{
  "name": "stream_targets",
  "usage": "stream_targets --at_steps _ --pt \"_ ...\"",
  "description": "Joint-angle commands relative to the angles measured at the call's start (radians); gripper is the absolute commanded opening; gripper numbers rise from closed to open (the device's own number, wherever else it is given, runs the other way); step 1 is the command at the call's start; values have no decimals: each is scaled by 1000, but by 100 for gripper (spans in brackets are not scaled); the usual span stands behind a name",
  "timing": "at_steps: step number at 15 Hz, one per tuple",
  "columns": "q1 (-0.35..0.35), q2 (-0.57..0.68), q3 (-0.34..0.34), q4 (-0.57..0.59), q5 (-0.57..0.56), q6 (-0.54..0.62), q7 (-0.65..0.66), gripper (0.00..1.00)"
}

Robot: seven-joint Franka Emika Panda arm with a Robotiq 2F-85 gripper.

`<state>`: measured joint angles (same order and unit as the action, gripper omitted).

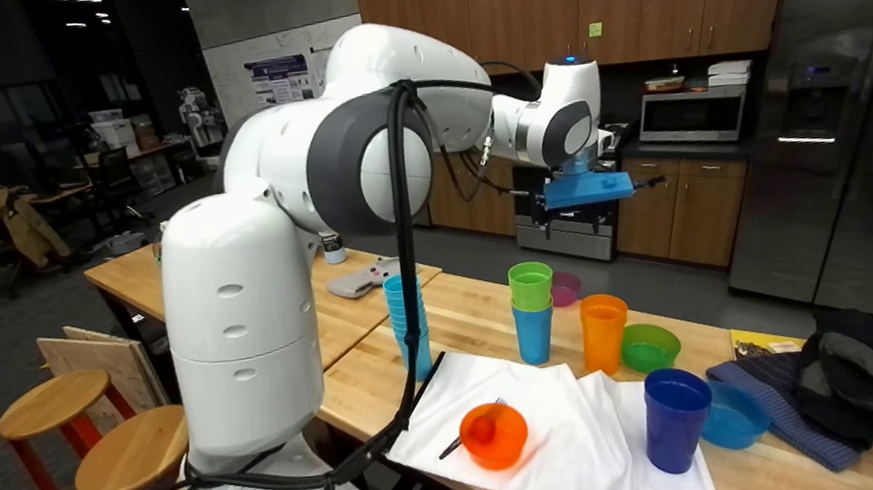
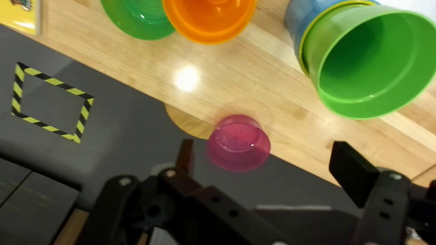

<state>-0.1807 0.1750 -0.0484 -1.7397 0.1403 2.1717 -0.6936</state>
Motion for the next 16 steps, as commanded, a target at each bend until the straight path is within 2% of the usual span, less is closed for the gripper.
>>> stream_targets --at_steps 1,6,8,16 --pt "-14 17 5 -8 103 -19 -90 100" --pt "-18 26 -5 -13 93 -59 -109 100" --pt "-26 35 -4 11 92 -119 -150 100" --pt "15 50 5 68 -10 -266 -201 100"
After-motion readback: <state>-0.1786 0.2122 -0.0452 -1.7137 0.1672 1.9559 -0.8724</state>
